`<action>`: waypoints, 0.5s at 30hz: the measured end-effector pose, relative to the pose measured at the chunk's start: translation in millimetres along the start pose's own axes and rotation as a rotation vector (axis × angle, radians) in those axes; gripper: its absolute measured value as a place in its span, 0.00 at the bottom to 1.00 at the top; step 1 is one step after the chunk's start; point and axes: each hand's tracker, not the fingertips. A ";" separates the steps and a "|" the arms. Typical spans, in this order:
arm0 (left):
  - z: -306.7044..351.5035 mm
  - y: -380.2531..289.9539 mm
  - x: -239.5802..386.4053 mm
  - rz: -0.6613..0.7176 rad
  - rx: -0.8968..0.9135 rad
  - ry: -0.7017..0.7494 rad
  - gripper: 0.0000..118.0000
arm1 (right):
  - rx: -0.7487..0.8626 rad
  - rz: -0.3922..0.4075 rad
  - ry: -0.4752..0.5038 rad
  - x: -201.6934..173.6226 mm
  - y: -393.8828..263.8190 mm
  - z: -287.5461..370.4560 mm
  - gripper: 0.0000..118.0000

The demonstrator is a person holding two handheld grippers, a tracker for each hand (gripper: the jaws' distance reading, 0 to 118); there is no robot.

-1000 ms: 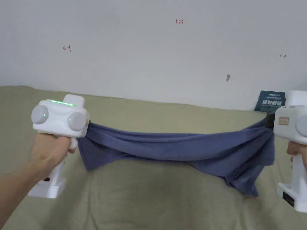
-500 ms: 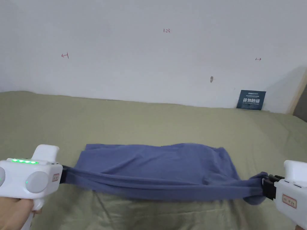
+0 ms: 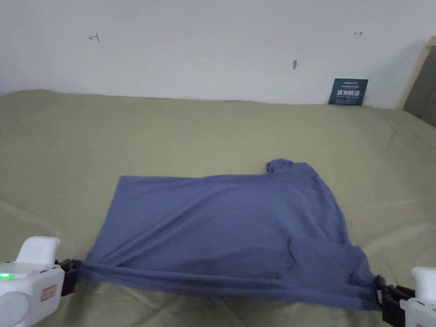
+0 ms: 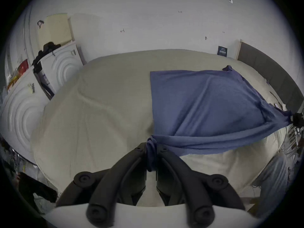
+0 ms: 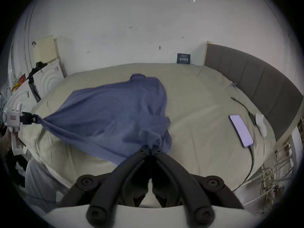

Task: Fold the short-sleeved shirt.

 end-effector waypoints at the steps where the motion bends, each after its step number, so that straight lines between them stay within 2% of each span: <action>1: -0.5 -4.8 -2.6 0.001 -0.004 -0.001 0.09 | -0.009 -0.012 -0.001 0.4 -4.3 -1.4 0.01; 10: -4.8 -18.5 -6.0 0.047 -0.025 -0.011 0.09 | -0.085 -0.044 -0.020 1.5 -20.9 -18.8 0.02; 11: -4.8 -19.5 -4.9 0.052 -0.021 -0.011 0.12 | -0.087 -0.051 -0.018 2.4 -21.4 -19.3 0.02; 12: -4.4 -19.4 -5.3 0.057 -0.016 -0.009 0.25 | -0.090 -0.061 -0.019 3.3 -21.9 -19.6 0.04; 13: -3.6 -19.2 -6.1 0.062 -0.015 -0.004 0.60 | -0.094 -0.071 -0.020 3.5 -22.1 -19.6 0.20; 14: -3.4 -19.2 -8.7 0.064 -0.020 -0.004 0.85 | -0.101 -0.083 -0.020 4.1 -21.3 -18.4 0.46; 15: -2.4 -22.5 -8.8 0.075 -0.036 -0.024 0.98 | -0.096 -0.097 -0.031 5.1 -20.5 -16.7 0.78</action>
